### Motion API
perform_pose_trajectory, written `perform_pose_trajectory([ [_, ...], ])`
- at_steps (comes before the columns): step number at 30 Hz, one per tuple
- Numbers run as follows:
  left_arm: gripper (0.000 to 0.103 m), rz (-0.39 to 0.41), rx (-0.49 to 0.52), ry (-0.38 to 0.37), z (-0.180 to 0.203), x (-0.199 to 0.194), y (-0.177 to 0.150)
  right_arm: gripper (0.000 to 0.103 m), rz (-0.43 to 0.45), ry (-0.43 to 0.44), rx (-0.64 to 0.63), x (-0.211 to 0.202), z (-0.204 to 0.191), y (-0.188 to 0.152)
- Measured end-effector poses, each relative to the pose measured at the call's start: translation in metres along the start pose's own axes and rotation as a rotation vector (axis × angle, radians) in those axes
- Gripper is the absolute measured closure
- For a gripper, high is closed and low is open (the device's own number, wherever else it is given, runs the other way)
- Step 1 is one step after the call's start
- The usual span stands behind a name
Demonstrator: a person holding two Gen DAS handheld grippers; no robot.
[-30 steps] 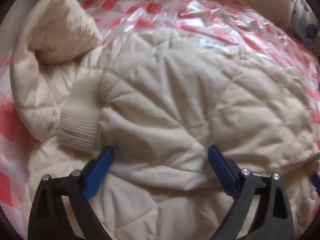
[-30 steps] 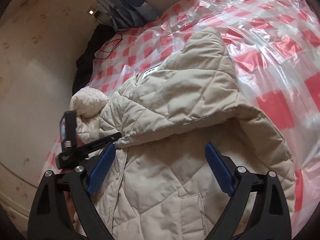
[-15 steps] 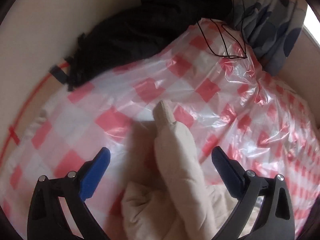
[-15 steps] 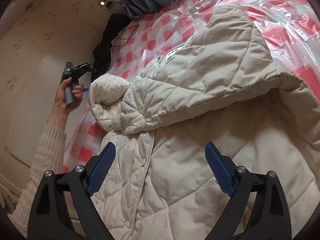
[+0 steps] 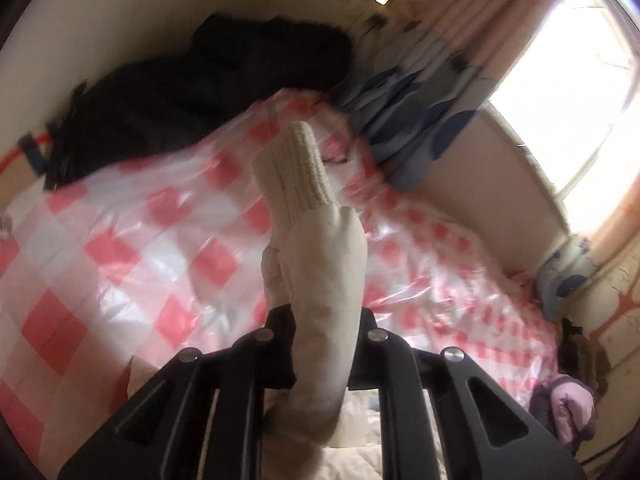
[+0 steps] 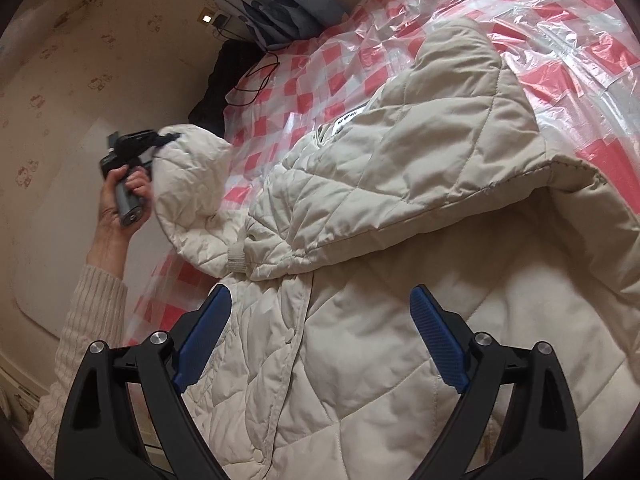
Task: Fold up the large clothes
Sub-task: 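Grasp the other sleeve cuff with the left gripper and lift it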
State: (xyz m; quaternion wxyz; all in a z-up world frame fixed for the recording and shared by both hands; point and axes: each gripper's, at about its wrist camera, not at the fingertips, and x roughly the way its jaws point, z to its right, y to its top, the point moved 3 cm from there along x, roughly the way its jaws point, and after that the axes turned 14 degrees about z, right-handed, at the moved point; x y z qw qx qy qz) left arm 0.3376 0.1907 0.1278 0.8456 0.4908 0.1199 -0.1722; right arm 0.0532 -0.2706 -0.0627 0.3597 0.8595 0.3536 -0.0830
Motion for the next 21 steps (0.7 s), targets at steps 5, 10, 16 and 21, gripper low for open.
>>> perform_pose_trajectory([
  [5, 0.089, 0.076, 0.110, -0.282, 0.105, -0.063, -0.020, 0.016, 0.087, -0.015, 0.099, -0.014, 0.026, 0.019],
  [10, 0.089, -0.048, 0.239, -0.465, 0.185, -0.054, -0.149, 0.015, 0.182, 0.055, 0.268, -0.035, 0.061, 0.044],
  [16, 0.088, -0.442, 0.530, -0.405, 0.210, 0.004, -0.362, 0.010, 0.206, 0.108, 0.343, -0.045, 0.080, 0.062],
  [21, 0.073, -0.336, 0.712, -0.371, 0.203, -0.031, -0.386, 0.010, 0.173, 0.153, 0.461, -0.038, 0.096, 0.061],
])
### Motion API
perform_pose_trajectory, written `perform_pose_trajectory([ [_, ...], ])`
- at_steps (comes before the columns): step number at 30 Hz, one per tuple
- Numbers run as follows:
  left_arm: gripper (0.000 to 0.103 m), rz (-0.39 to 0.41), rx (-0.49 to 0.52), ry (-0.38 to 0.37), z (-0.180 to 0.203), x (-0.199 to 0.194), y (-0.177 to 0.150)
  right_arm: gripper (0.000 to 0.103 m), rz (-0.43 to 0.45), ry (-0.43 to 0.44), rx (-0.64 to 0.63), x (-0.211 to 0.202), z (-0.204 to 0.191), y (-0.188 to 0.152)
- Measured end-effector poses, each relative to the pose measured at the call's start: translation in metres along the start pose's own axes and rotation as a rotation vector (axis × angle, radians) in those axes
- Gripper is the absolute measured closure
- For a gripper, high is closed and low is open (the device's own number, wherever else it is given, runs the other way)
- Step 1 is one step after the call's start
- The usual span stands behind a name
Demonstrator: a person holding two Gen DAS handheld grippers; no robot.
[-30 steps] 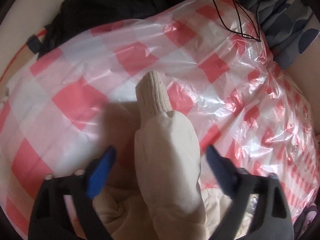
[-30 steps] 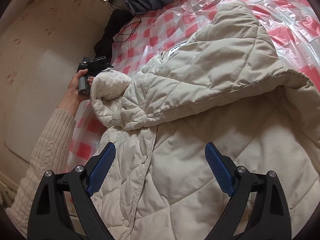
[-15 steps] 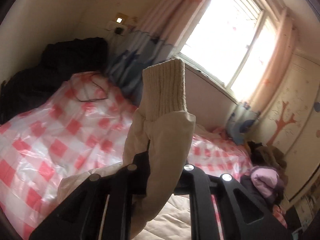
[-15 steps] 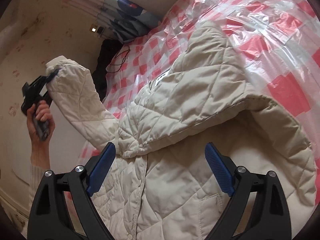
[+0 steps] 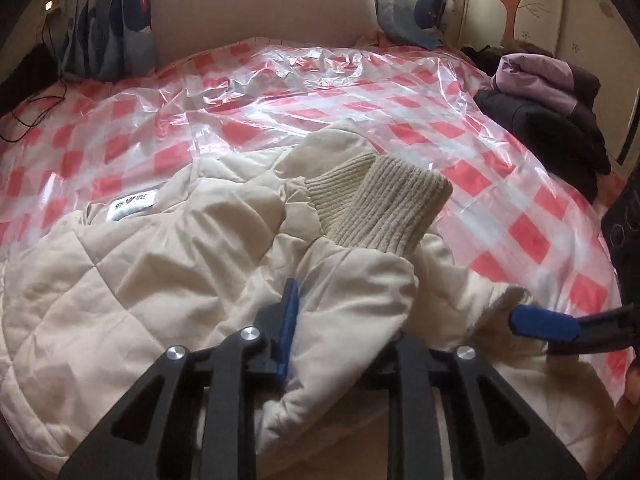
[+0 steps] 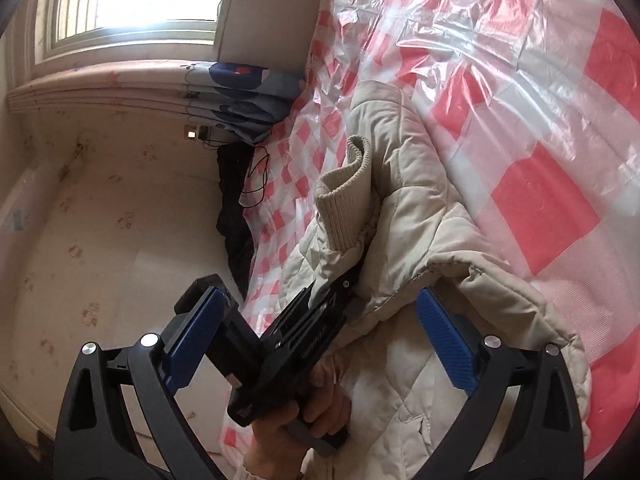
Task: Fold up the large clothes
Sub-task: 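Grasp the other sleeve cuff with the left gripper and lift it, then lay the sleeve across the jacket front and open the left gripper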
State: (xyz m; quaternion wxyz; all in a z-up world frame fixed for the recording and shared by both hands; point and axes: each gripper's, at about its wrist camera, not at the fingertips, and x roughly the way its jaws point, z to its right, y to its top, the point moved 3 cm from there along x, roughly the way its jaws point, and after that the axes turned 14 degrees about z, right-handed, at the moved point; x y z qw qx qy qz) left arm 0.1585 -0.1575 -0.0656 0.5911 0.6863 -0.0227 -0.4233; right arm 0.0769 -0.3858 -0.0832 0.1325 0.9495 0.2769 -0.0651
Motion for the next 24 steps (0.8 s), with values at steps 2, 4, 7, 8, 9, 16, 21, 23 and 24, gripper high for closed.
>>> perform_pose_trajectory([
  [2, 0.063, -0.019, 0.017, 0.011, -0.002, -0.017, 0.000, 0.010, 0.014, 0.029, 0.011, -0.002, -0.002, 0.001],
  [4, 0.044, -0.009, 0.034, 0.031, -0.003, -0.033, -0.001, 0.010, 0.047, 0.056, -0.024, -0.008, -0.011, 0.003],
  [7, 0.011, 0.066, 0.042, 0.072, -0.003, -0.062, -0.004, 0.008, 0.029, 0.062, -0.095, -0.002, -0.025, 0.005],
  [8, 0.011, 0.063, 0.056, 0.086, -0.006, -0.064, -0.003, 0.008, 0.015, 0.058, -0.098, 0.006, -0.026, 0.005],
  [9, 0.011, 0.039, 0.069, 0.108, -0.007, -0.067, -0.004, 0.008, -0.009, 0.048, -0.103, 0.017, -0.027, 0.006],
  [16, 0.007, 0.184, -0.210, 0.213, -0.049, -0.160, -0.018, 0.008, -0.032, -0.043, -0.115, 0.032, -0.017, -0.002],
  [21, 0.007, 0.228, -0.269, 0.294, -0.082, -0.186, -0.027, 0.013, -0.048, -0.056, -0.164, 0.054, -0.013, -0.001],
  [23, 0.007, 0.223, -0.310, 0.309, -0.097, -0.185, -0.031, 0.030, -0.062, -0.090, -0.194, 0.071, -0.015, -0.002],
  [24, 0.007, 0.214, -0.325, 0.326, -0.106, -0.183, -0.035, 0.052, -0.061, -0.107, -0.205, 0.077, -0.015, -0.001],
])
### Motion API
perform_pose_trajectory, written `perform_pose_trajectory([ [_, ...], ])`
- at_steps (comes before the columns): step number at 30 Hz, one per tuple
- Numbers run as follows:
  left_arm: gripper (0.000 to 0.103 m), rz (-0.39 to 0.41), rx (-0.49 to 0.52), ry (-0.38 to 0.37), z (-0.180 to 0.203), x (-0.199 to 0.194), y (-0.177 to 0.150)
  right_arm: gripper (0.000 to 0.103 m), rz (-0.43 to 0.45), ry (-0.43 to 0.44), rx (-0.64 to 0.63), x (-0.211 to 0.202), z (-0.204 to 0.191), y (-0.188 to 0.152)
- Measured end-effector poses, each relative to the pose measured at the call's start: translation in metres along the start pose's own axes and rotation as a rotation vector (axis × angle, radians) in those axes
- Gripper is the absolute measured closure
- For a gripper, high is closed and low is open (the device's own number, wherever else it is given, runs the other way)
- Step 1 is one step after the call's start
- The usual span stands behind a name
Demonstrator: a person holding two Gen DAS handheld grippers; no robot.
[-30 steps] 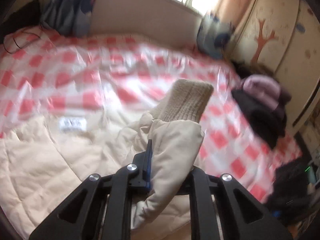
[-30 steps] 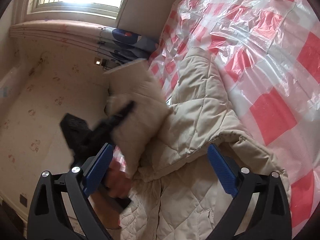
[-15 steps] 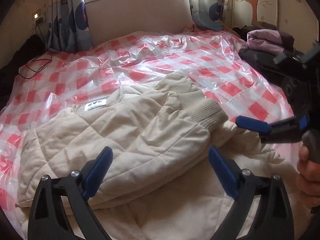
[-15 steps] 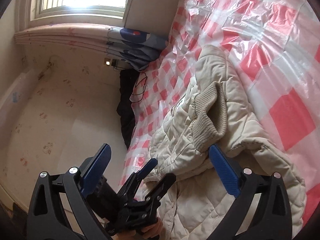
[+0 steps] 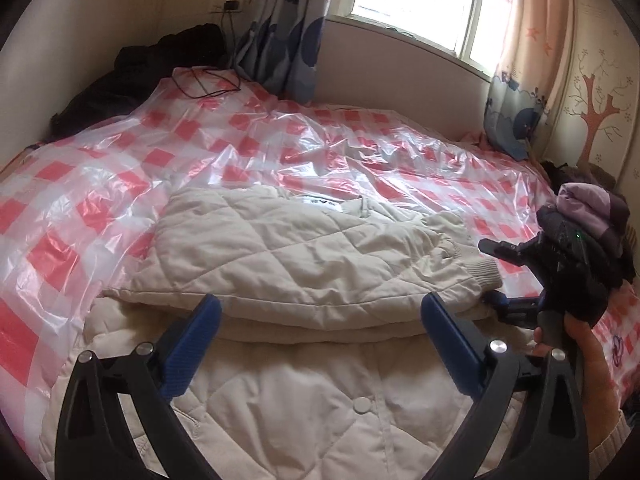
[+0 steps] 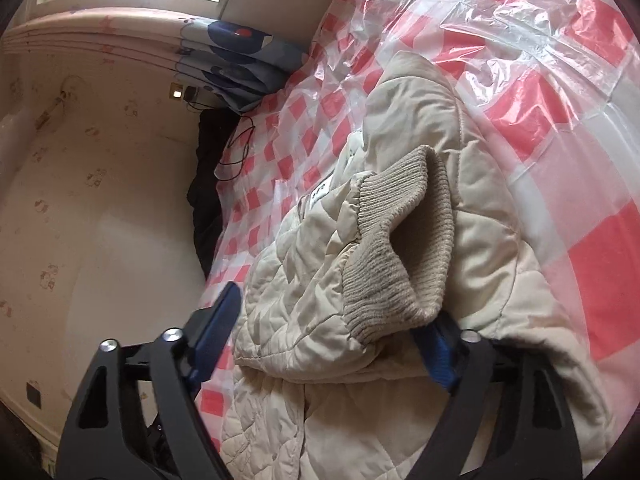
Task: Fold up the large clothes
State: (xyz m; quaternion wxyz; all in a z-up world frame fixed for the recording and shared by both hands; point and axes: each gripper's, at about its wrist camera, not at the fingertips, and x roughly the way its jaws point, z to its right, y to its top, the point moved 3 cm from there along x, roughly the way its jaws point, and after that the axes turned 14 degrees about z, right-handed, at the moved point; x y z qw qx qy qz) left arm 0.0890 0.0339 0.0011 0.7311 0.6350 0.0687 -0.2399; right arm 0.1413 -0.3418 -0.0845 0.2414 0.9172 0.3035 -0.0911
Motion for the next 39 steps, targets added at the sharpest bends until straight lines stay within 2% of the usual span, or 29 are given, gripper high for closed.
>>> perform_pose_trajectory([
  [1, 0.007, -0.007, -0.010, 0.027, -0.009, 0.004, -0.001, 0.077, 0.005, -0.017, -0.015, 0.003, -0.002, 0.002],
  [2, 0.007, -0.014, -0.020, 0.050, -0.017, 0.007, -0.003, 0.089, 0.017, -0.035, -0.035, 0.004, -0.004, 0.006],
  [4, 0.007, -0.021, -0.060, 0.096, -0.036, 0.011, -0.002, 0.090, 0.063, -0.023, -0.094, 0.000, -0.021, 0.019],
  [8, 0.007, 0.036, -0.205, 0.135, -0.074, 0.001, 0.011, 0.090, 0.239, 0.068, -0.281, -0.036, -0.087, 0.052],
  [10, 0.007, 0.052, -0.240, 0.165, -0.088, -0.001, 0.014, 0.090, 0.287, 0.077, -0.336, -0.046, -0.099, 0.059],
  [12, 0.007, 0.039, -0.253, 0.212, -0.100, 0.001, 0.014, 0.090, 0.271, 0.005, -0.355, -0.039, -0.080, 0.058],
  [15, 0.007, -0.015, -0.274, 0.248, -0.114, 0.014, 0.002, 0.090, 0.117, -0.150, -0.295, -0.007, -0.010, 0.043],
  [16, 0.007, -0.047, -0.276, 0.256, -0.118, 0.022, -0.006, 0.087, 0.036, -0.209, -0.271, 0.004, 0.015, 0.033],
  [17, 0.007, -0.078, -0.270, 0.277, -0.122, 0.028, -0.012, 0.086, -0.003, -0.223, -0.243, 0.006, 0.032, 0.025],
  [18, 0.007, -0.106, -0.256, 0.298, -0.125, 0.034, -0.019, 0.083, 0.000, -0.201, -0.212, 0.000, 0.039, 0.023],
  [20, 0.007, -0.123, -0.243, 0.317, -0.127, 0.037, -0.024, 0.076, 0.057, -0.208, -0.222, -0.020, 0.034, 0.025],
  [22, 0.007, -0.076, -0.269, 0.317, -0.126, 0.030, -0.016, 0.064, 0.171, -0.215, -0.277, -0.045, 0.011, 0.034],
  [23, 0.007, -0.040, -0.285, 0.301, -0.124, 0.026, -0.012, 0.059, 0.239, -0.201, -0.326, -0.055, -0.005, 0.036],
  [24, 0.007, -0.015, -0.293, 0.289, -0.122, 0.023, -0.007, 0.047, 0.288, -0.166, -0.382, -0.062, -0.023, 0.037],
  [25, 0.007, -0.004, -0.294, 0.283, -0.120, 0.024, -0.004, 0.042, 0.302, -0.131, -0.440, -0.062, -0.040, 0.037],
  [26, 0.007, -0.012, -0.289, 0.278, -0.117, 0.028, -0.004, 0.041, 0.282, -0.104, -0.500, -0.056, -0.054, 0.032],
  [28, 0.007, -0.068, -0.261, 0.284, -0.114, 0.043, -0.011, 0.041, 0.169, -0.089, -0.573, -0.025, -0.067, 0.020],
  [29, 0.007, -0.109, -0.232, 0.307, -0.114, 0.053, -0.018, 0.041, 0.109, -0.128, -0.585, -0.004, -0.062, 0.015],
  [31, 0.007, -0.168, -0.158, 0.367, -0.116, 0.069, -0.033, 0.041, -0.010, -0.276, -0.573, 0.040, -0.035, 0.008],
  [32, 0.007, -0.200, -0.141, 0.369, -0.118, 0.076, -0.040, 0.042, -0.070, -0.318, -0.539, 0.057, -0.015, 0.005],
  [33, 0.007, -0.213, -0.152, 0.355, -0.120, 0.078, -0.044, 0.043, -0.093, -0.324, -0.510, 0.069, -0.004, 0.004],
  [36, 0.007, -0.210, -0.171, 0.340, -0.121, 0.066, -0.033, 0.043, -0.089, -0.278, -0.455, 0.052, -0.014, 0.014],
  [38, 0.007, -0.194, -0.184, 0.307, -0.122, 0.042, -0.015, 0.042, -0.095, -0.188, -0.452, 0.018, -0.031, 0.017],
  [39, 0.007, -0.177, -0.182, 0.300, -0.124, 0.025, -0.006, 0.036, -0.096, -0.166, -0.467, -0.006, -0.041, 0.016],
])
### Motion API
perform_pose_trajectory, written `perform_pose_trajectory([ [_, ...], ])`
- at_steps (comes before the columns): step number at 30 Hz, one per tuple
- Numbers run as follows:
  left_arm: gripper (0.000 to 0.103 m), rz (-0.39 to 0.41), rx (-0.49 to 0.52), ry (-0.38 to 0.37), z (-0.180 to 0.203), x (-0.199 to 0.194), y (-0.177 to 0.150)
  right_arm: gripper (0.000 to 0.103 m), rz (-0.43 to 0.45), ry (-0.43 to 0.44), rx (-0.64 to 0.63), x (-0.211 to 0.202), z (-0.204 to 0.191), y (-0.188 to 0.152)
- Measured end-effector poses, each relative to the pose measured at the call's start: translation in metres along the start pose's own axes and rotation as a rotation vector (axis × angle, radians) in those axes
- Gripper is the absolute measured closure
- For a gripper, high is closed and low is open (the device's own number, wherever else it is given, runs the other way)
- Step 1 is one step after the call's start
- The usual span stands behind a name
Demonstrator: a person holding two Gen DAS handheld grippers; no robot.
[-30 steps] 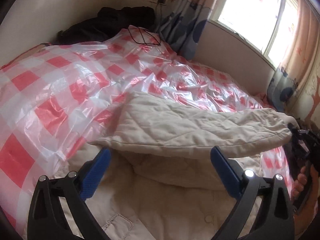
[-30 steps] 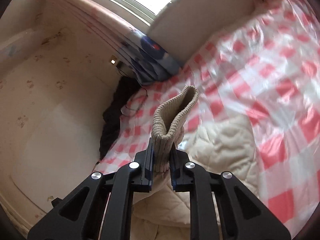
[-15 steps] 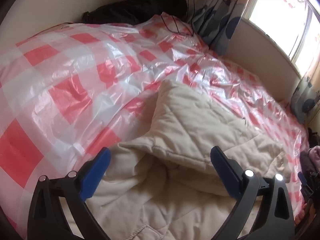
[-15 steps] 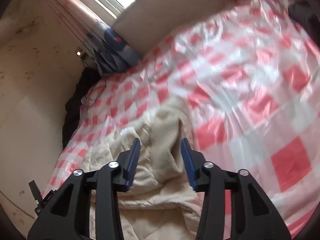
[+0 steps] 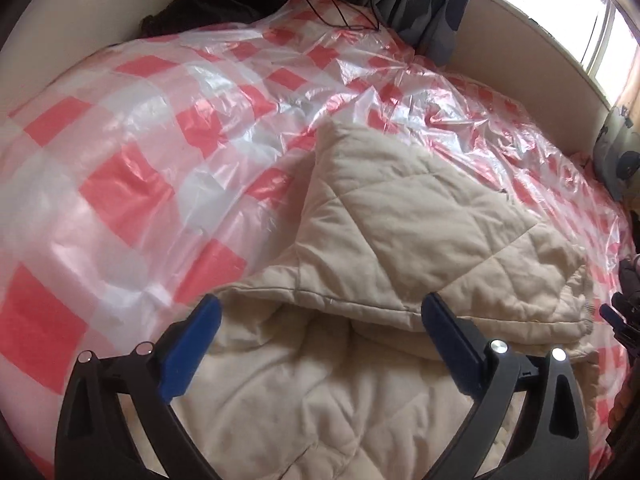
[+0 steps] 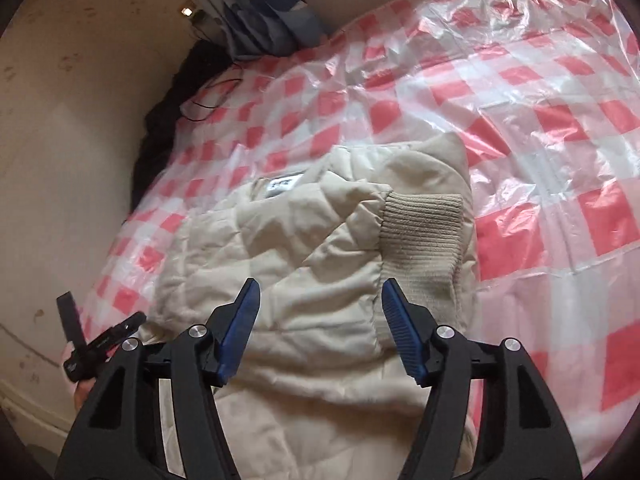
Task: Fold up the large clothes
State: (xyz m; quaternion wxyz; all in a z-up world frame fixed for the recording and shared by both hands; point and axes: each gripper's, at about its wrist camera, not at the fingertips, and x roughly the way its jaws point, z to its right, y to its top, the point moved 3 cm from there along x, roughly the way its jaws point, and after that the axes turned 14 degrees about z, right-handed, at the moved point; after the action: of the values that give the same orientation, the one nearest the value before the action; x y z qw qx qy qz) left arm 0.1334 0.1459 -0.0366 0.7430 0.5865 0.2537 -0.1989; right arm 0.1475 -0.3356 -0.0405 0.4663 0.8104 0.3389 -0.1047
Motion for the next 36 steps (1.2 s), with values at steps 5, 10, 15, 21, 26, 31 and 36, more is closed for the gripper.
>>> perform_pose_trajectory([
  [5, 0.007, 0.088, 0.023, -0.044, -0.054, -0.118, 0.011, 0.015, -0.074, 0.027, -0.057, -0.133, 0.002, -0.046],
  [10, 0.007, -0.078, -0.023, -0.055, -0.127, -0.175, -0.045, 0.015, -0.171, 0.024, 0.046, -0.230, 0.020, -0.123],
  [15, 0.007, -0.202, -0.157, -0.112, -0.172, -0.201, -0.106, 0.015, -0.244, 0.078, 0.159, -0.272, 0.033, -0.177],
  [21, 0.007, -0.292, -0.220, -0.196, -0.169, -0.205, -0.145, 0.015, -0.321, 0.117, 0.213, -0.284, 0.034, -0.209],
  [26, 0.007, -0.264, -0.310, -0.321, -0.158, -0.201, -0.148, 0.015, -0.364, 0.155, 0.247, -0.287, 0.031, -0.219],
  [31, 0.007, -0.276, -0.331, -0.287, -0.164, -0.187, -0.149, 0.015, -0.445, 0.172, 0.230, -0.281, 0.018, -0.239],
  [36, 0.007, -0.284, -0.324, -0.298, -0.165, -0.184, -0.145, 0.015, -0.493, 0.226, 0.264, -0.273, 0.010, -0.256],
])
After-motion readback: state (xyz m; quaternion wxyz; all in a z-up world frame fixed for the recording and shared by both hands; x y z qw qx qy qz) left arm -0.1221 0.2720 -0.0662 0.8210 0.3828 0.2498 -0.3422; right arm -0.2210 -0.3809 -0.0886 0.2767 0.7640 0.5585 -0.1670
